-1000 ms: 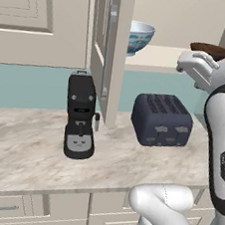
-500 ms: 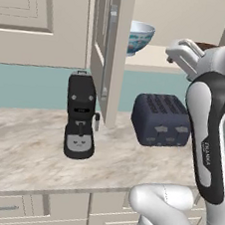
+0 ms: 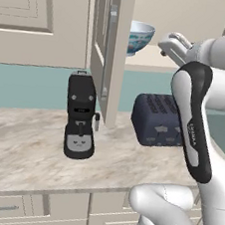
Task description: Take the smaller bowl and place it next to the appetizer plate on the dining counter , and place the larger bowl next to the plate with cooked food.
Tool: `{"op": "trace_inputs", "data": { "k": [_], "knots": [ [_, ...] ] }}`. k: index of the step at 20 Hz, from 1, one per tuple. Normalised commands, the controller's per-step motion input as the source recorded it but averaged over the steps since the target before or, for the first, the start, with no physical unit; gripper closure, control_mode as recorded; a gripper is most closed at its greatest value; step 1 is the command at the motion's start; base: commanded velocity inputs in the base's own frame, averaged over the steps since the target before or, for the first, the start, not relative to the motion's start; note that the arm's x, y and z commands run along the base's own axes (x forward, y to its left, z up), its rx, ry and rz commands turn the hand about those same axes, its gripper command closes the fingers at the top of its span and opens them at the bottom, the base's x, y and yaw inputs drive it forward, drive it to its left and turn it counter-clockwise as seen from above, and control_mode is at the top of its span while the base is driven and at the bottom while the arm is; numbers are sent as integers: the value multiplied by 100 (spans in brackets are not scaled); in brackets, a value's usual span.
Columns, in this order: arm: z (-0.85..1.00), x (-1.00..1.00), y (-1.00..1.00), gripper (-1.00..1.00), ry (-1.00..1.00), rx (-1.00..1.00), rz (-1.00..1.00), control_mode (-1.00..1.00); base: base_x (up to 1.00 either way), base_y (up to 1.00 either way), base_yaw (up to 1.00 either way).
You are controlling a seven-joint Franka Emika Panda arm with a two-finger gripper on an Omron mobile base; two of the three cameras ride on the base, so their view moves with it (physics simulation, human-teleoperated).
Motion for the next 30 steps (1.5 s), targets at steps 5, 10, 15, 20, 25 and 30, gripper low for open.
{"op": "trace_inputs", "data": {
  "k": [5, 10, 15, 20, 25, 30],
  "knots": [
    [3, 24, 0, -100, 0, 0, 3, -100, 0, 0, 0],
    [4, 28, -1, -100, 0, 1, 11, -100, 0, 0, 0],
    [5, 44, 0, -100, 0, 1, 16, -100, 0, 0, 0],
    [0, 48, 0, -100, -1, 0, 3, -100, 0, 0, 0],
    [0, 43, 0, -100, 0, 0, 0, -100, 0, 0, 0],
    [0, 38, 0, -100, 0, 0, 0, -100, 0, 0, 0]
  ]
}}
